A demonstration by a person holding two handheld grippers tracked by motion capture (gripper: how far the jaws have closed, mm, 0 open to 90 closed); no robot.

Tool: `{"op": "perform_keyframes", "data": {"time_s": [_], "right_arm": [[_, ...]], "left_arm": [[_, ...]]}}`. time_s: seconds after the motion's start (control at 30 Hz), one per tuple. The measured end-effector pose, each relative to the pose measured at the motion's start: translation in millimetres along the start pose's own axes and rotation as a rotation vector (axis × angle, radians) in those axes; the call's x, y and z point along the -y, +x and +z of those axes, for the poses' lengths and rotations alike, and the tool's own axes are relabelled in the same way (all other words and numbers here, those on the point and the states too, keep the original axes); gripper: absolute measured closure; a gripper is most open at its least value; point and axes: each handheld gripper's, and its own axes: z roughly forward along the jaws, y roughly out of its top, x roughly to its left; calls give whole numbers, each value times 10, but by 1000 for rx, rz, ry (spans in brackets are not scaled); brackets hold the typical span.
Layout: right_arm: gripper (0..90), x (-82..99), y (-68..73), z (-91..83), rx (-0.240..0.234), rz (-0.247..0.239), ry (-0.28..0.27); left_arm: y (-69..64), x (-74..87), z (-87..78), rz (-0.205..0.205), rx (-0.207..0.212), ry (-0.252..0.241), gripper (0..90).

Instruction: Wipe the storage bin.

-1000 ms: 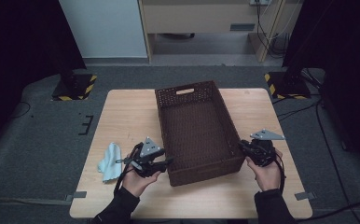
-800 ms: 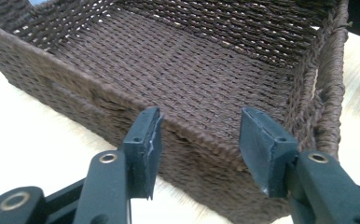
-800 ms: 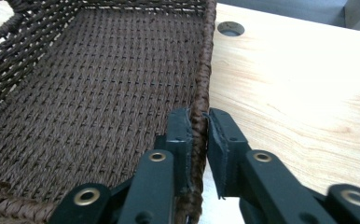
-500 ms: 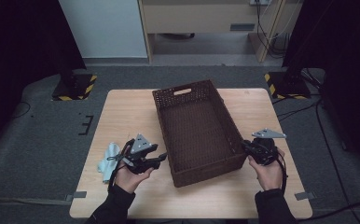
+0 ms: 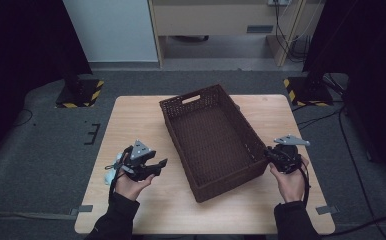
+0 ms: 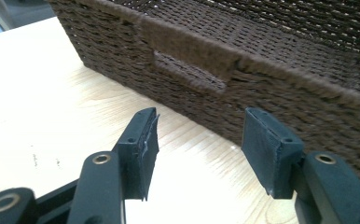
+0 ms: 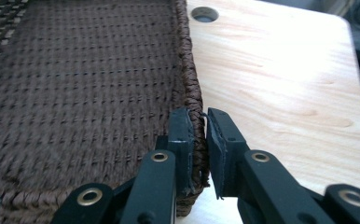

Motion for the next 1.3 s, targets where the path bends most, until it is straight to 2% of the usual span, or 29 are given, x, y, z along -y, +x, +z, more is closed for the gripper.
{"op": "perform_keyframes", "data": {"time_s": [0.13, 0.23, 0.43, 0.57, 0.67, 0.8, 0.9, 1.0, 1.07, 1.13, 1.23, 1.3], "right_arm": [[777, -8, -62, 50, 21, 10, -23], [730, 2, -68, 10, 29, 3, -40], [614, 4, 3, -184, -18, 22, -67], [610, 24, 38, -271, -23, 44, -60], [620, 62, 68, -315, -18, 43, -50], [630, 106, 35, -282, -12, 60, -40], [668, 114, -8, -257, -34, 84, -43], [710, 112, -28, -223, -7, 78, -39], [720, 111, -36, -176, 32, 66, -24], [707, 107, -58, -129, 62, 55, -23], [656, 85, -64, -165, 47, 70, -57], [615, 67, -17, -206, 37, 79, -83]], "left_arm": [[43, 13, -1, -9, -8, 5, 438], [74, 18, -9, -14, -12, 4, 437], [115, 7, -74, -24, -20, -10, 433], [144, 12, -114, -41, -23, -25, 433], [157, 14, -125, -46, -28, -24, 433], [153, 12, -116, -42, -28, -22, 433], [164, 22, -96, -45, -29, -17, 433], [180, 34, -89, -44, -35, -7, 433], [185, 34, -93, -43, -37, -9, 433], [186, 28, -95, -48, -38, -16, 433], [199, 30, -90, -50, -39, -15, 431], [213, 40, -81, -54, -44, -8, 430]]}}
